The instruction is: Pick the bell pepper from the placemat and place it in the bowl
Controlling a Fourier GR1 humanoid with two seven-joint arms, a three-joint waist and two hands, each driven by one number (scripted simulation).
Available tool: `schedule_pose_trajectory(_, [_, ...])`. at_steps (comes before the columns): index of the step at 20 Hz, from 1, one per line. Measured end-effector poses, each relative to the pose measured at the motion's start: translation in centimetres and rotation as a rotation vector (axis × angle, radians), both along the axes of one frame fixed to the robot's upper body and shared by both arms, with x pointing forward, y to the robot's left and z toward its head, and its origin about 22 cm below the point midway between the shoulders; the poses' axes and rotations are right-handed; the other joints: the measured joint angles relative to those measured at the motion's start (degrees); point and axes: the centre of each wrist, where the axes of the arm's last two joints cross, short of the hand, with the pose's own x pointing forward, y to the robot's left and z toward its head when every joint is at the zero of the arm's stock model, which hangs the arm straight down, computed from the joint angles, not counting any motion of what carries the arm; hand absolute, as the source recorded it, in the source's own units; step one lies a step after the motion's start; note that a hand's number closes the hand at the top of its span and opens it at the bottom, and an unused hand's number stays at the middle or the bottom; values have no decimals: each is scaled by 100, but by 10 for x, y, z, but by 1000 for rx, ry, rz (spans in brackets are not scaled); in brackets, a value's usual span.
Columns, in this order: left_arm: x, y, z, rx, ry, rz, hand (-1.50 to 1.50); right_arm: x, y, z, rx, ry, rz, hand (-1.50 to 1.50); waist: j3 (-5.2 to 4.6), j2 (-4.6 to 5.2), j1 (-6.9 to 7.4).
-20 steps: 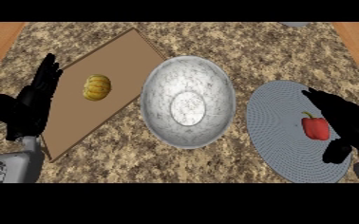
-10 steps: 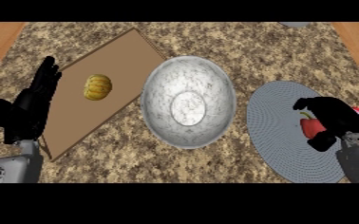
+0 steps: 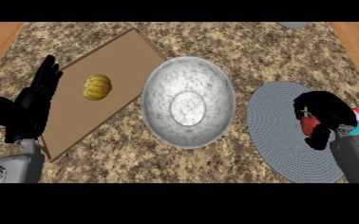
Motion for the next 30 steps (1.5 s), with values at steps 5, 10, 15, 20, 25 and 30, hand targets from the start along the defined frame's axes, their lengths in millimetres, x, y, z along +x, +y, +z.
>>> schedule_pose_trajectory(5, [4, -5, 1, 2, -2, -20, 0, 9, 104, -7, 2, -6, -6, 150, -96, -39, 85])
schedule_pose_trajectory(10, [10, -15, 4, 4, -10, -63, 0, 9, 190, 7, 68, -55, -39, 150, -23, 12, 402])
schedule_pose_trajectory(15, [14, -23, 4, 5, -2, -101, 0, 3, 254, 38, 78, -174, -115, 150, 29, 23, 622])
schedule_pose_trajectory(20, [17, -28, 2, 1, 3, -108, 0, -7, 304, 89, 73, -410, -163, 150, 32, -16, 663])
schedule_pose_trajectory(25, [21, -25, 3, 4, 8, -100, 0, -19, 334, 142, 131, -669, -162, 150, 30, -42, 598])
schedule_pose_trajectory(30, [21, -25, 0, 3, 11, -88, 0, -26, 350, 175, 179, -798, -174, 150, 31, -47, 517])
